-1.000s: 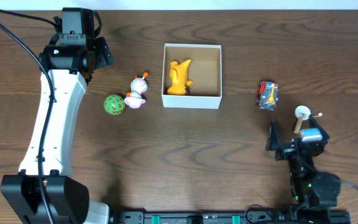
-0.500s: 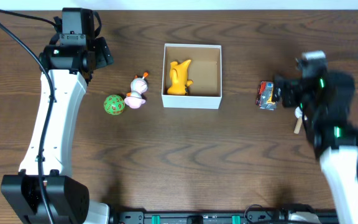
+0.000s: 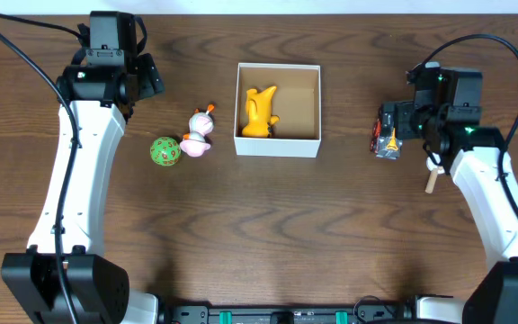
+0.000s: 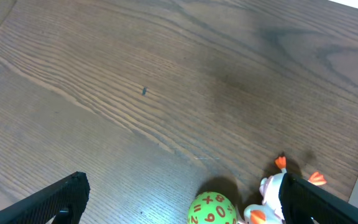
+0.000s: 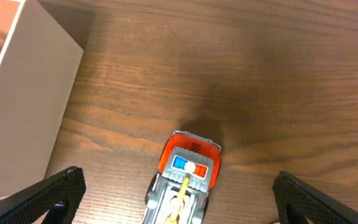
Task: Pack container
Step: 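Reach the right gripper down to the red toy truck and grasp it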
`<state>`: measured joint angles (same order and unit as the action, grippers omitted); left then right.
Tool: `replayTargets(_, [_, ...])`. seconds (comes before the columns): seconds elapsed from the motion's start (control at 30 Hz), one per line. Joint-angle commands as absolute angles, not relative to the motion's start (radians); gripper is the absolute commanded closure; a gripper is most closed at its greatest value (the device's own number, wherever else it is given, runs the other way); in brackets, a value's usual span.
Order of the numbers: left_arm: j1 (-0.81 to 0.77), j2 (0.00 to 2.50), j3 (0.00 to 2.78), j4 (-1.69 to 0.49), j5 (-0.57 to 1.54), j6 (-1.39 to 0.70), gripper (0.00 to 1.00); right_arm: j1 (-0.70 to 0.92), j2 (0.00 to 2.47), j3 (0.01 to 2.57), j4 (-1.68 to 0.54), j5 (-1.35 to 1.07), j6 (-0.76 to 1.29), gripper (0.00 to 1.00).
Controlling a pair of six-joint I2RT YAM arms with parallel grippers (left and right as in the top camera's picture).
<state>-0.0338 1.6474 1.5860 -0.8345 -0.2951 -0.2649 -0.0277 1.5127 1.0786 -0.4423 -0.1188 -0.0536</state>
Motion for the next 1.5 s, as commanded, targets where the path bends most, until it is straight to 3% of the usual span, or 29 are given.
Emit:
replayTargets(0.0, [-0.030,1.649,1.588,-0.837,-0.305,-0.264,0.02,-0.018,1.538,1.097,-0.438,-0.079,0.010,0.01])
replayTargets(0.57, [-0.030,1.649,1.588,-0.837,-0.305,-0.264,0.02,0.002,1.641,1.097,-0.463,0.015,0.075,0.05])
replayTargets(1.07, [-0.030,1.649,1.588,-0.837,-0.305,-0.264,0.02,0.069,1.827,1.098,-0.407,0.208,0.052,0.01])
replayTargets(1.37, [-0.030,1.649,1.588,-0.837,-0.305,-0.263,0.02,0.064,1.835,1.098,-0.392,0.199,0.055,0.01])
replayTargets(1.47, [-0.030,1.649,1.588,-0.837,-0.305,-0.264,0.02,0.064,1.835,1.098,-0.386,0.175,0.072,0.06])
